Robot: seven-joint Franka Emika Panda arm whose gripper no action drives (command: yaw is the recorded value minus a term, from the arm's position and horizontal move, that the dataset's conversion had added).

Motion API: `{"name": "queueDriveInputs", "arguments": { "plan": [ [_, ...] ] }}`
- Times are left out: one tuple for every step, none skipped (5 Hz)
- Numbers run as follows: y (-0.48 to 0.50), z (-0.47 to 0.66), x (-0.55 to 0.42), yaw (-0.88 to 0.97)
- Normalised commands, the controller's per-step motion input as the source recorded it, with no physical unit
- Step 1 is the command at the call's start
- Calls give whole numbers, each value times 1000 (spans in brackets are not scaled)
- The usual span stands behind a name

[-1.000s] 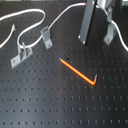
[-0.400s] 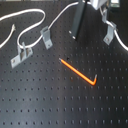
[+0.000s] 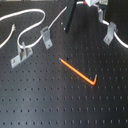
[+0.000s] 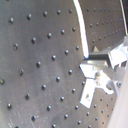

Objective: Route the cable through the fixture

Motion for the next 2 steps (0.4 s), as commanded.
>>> {"name": "queueDriveInputs", "arguments": {
  "plan": [
    [-19,332,-179,-603],
    [83,210,-45,-651]
  ]
}}
